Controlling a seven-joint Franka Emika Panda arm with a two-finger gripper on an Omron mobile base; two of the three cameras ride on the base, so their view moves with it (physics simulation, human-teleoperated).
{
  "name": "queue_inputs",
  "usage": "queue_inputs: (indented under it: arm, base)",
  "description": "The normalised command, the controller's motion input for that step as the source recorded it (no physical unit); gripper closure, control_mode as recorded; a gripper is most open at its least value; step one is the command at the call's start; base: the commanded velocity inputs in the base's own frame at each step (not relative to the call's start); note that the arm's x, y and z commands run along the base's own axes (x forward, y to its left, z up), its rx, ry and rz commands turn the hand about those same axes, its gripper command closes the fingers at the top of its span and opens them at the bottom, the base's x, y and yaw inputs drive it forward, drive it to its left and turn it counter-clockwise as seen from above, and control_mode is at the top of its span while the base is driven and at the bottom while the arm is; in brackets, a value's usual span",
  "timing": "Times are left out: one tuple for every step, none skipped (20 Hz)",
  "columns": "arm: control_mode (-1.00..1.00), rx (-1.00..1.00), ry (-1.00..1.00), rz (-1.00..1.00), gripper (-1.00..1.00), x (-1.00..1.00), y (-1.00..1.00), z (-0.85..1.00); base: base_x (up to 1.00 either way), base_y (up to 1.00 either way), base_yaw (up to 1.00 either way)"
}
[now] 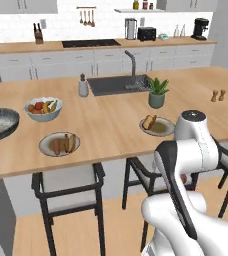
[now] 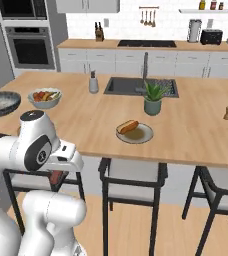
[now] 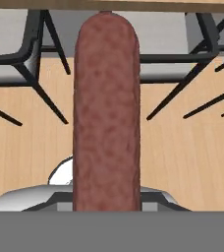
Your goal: Place one bun and one sausage from the bowl on each plate.
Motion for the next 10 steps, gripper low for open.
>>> queue_inputs:
  arm:
    - [1.0, 0.0, 0.0, 0.0, 1.0, 0.0, 0.0, 0.0]
    - [1.0, 0.0, 0.0, 0.0, 1.0, 0.0, 0.0, 0.0]
    - [1.0, 0.0, 0.0, 0.0, 1.0, 0.0, 0.0, 0.0]
    - [1.0, 0.0, 0.0, 0.0, 1.0, 0.0, 0.0, 0.0]
    - [1.0, 0.0, 0.0, 0.0, 1.0, 0.0, 0.0, 0.0]
    - [1.0, 0.0, 0.0, 0.0, 1.0, 0.0, 0.0, 0.0]
    - [1.0, 0.0, 0.0, 0.0, 1.0, 0.0, 0.0, 0.0]
    - [1.0, 0.0, 0.0, 0.0, 1.0, 0.0, 0.0, 0.0]
    - [1.0, 0.0, 0.0, 0.0, 1.0, 0.0, 0.0, 0.0]
    - [1.0, 0.0, 0.0, 0.0, 1.0, 0.0, 0.0, 0.0]
  base:
    - [0.3, -1.0, 0.0]
    - [0.31, -1.0, 0.0]
    - [0.32, -1.0, 0.0]
    - [0.34, -1.0, 0.0]
    - [0.32, -1.0, 0.0]
    - [0.19, -1.0, 0.0]
    - [0.21, -0.91, 0.0]
    - [0.35, -0.74, 0.0]
    - [0.46, -0.59, 0.0]
    - [0.57, -0.43, -0.01]
